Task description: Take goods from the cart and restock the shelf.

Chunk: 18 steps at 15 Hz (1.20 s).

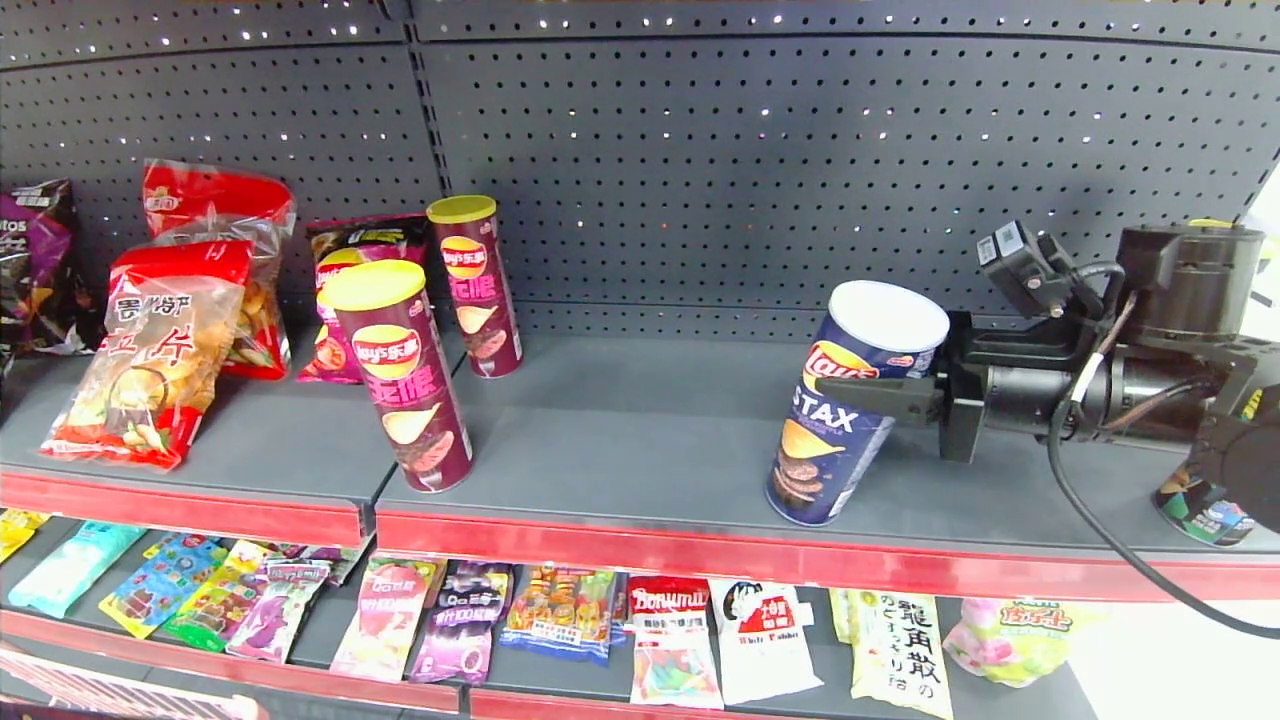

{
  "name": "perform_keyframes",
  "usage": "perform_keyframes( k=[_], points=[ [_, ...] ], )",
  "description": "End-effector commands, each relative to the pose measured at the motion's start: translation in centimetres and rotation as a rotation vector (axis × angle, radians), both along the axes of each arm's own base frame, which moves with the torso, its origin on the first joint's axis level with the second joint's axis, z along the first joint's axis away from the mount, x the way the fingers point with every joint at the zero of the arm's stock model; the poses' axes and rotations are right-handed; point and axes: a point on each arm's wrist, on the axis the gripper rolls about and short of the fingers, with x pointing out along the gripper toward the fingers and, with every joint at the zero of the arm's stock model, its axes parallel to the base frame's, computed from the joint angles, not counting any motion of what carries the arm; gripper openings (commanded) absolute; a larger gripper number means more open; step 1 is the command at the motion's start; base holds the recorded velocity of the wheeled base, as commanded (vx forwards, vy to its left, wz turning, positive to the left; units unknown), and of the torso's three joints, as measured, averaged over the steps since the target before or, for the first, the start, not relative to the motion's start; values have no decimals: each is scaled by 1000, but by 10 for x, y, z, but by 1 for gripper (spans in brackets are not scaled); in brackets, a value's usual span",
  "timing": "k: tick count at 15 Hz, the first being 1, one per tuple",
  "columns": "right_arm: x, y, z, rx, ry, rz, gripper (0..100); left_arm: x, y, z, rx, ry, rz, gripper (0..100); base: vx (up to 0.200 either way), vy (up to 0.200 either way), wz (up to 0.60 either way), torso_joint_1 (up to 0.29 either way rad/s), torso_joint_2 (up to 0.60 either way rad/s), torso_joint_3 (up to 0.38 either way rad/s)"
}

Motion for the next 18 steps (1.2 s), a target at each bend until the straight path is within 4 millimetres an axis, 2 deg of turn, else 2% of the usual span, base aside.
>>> perform_keyframes(
  k=[1,7,8,14,18],
  points=[
    [-2,3,-1,-1,2,13,0,0,0,0,0,0,0,0,0,0,0,0,0,0],
    [-4,8,-10,-15,26,26,0,0,0,0,0,0,0,0,0,0,0,0,0,0],
    [-3,8,-10,-15,24,22,100,0,0,0,0,0,0,0,0,0,0,0,0,0],
    [-5,6,-8,-20,14,-9,100,0,0,-1,0,3,0,0,0,0,0,0,0,0],
    [-36,-5,-14,-51,41,-151,100,0,0,-1,-1,2,0,0,0,0,0,0,0,0]
  ],
)
